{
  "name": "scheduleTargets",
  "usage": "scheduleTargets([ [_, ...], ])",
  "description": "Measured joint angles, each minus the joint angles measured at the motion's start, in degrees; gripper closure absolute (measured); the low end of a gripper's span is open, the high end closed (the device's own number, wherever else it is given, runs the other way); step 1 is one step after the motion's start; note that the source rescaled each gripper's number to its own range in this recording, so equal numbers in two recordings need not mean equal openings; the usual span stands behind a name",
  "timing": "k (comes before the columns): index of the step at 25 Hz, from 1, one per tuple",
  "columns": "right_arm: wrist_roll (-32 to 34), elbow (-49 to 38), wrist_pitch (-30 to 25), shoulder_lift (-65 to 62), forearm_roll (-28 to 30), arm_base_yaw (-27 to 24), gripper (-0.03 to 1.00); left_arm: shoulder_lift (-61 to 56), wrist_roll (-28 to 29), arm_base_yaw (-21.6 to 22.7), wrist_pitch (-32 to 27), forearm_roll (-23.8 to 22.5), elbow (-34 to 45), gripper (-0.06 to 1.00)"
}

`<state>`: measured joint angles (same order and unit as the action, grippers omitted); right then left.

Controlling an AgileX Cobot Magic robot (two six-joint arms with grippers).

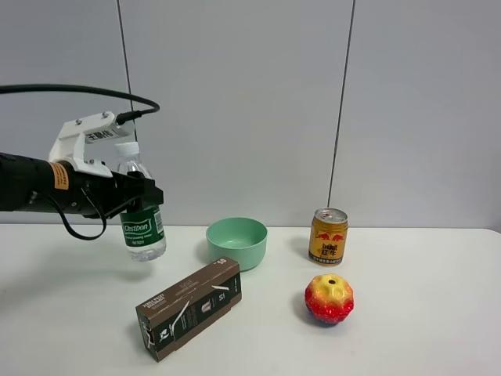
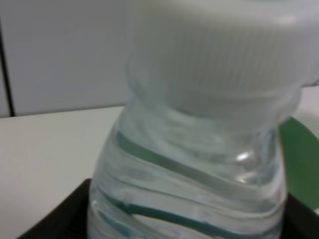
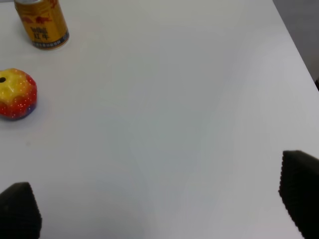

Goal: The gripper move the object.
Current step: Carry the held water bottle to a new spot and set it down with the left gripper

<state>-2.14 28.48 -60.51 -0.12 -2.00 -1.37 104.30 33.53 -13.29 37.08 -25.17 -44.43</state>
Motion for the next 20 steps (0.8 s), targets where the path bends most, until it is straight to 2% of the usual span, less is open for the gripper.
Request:
scheduleTargets([
  [3, 0.00, 0.00, 0.00, 0.00, 0.00, 0.00, -0.03, 3.29, -1.18, -0.31, 3.92, -0.15, 0.00, 0.94],
  [11, 0.00, 0.00, 0.00, 0.00, 0.00, 0.00, -0.03, 8.64, -6.72, -0.42, 7.02, -0.09, 0.00, 0.94],
  [20, 0.00, 0.00, 0.00, 0.00, 0.00, 0.00, -0.03, 11.34, -8.61, -0.42, 11.84, 1.56, -0.05, 0.94],
])
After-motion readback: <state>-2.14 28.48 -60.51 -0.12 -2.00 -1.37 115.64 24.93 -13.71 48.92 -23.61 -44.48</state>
